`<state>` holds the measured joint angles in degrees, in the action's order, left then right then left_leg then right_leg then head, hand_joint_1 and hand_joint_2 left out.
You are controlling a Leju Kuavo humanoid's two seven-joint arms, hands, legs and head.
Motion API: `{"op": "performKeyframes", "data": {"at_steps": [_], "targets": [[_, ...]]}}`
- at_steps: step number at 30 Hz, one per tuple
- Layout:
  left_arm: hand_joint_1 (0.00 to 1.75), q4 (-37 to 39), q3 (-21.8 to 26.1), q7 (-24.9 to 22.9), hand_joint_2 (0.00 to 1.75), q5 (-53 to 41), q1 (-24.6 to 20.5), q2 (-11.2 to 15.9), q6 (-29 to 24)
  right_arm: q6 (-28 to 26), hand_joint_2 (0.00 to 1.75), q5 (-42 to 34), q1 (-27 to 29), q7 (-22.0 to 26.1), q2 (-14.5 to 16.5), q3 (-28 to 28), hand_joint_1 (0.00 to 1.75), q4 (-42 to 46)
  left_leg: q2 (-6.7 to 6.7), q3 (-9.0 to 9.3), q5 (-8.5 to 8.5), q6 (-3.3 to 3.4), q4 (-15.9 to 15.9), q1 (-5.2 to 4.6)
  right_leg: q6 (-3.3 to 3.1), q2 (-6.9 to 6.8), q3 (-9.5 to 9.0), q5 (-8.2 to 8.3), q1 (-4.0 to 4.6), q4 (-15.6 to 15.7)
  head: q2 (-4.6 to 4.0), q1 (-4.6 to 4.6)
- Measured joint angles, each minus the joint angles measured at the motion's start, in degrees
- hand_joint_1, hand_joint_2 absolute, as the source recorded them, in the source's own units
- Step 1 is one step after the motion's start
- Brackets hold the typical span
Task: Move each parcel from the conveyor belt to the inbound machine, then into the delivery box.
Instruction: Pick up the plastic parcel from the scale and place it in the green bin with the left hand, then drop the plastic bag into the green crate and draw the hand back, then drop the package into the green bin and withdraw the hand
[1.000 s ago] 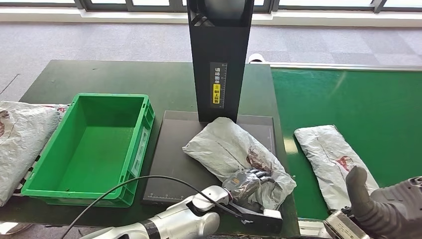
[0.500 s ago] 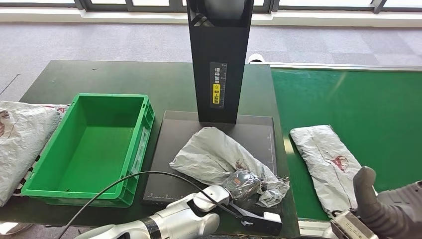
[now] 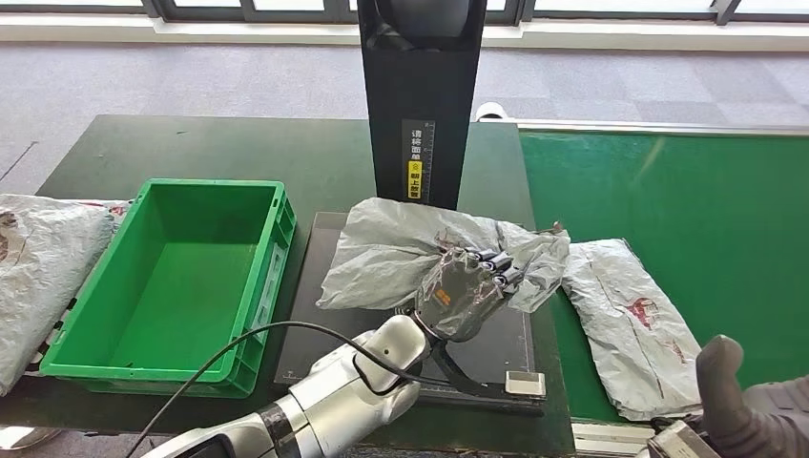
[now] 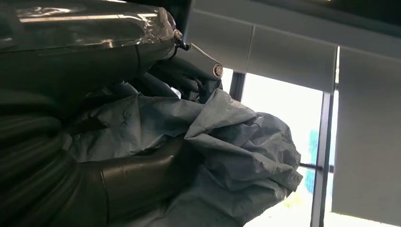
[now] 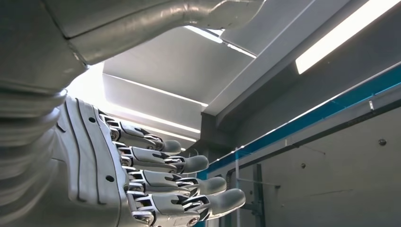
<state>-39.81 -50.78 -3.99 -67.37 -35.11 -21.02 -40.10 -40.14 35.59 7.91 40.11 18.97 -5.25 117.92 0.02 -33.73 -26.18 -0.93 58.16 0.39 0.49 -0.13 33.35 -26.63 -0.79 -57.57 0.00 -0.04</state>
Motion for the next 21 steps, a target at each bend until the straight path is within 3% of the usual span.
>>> {"op": "performKeyframes", "data": {"at_steps": [8,14,21], "targets": [[1.75,-15.16,15.41,7.74,1.75,-7.82,6.38,-0.21,-0.01,0.01,1.75,0.67,0.13,0.0,0.1,-0.56,0.0,0.24,0.0,0.0,0.01,0.0,-0.01,0.01,0.0,-0.02,-0.01,0.0,0.01,-0.01,0.0,0.0],[1.75,-26.15,21.25,9.84,1.75,-9.05,10.35,-0.38,-0.01,0.01,1.75,1.42,0.13,0.0,0.13,-0.56,0.0,0.24,-0.01,-0.01,0.01,0.0,-0.01,0.01,0.0,-0.04,-0.02,-0.01,0.01,-0.01,0.0,0.0],[1.75,-30.76,25.93,10.09,1.75,-8.29,12.31,-0.36,-0.01,0.01,1.75,1.46,0.14,0.0,0.13,-0.56,0.0,0.24,-0.01,-0.01,0.01,0.0,-0.01,0.01,0.0,-0.04,-0.04,0.0,0.01,-0.01,0.0,0.0]]}}
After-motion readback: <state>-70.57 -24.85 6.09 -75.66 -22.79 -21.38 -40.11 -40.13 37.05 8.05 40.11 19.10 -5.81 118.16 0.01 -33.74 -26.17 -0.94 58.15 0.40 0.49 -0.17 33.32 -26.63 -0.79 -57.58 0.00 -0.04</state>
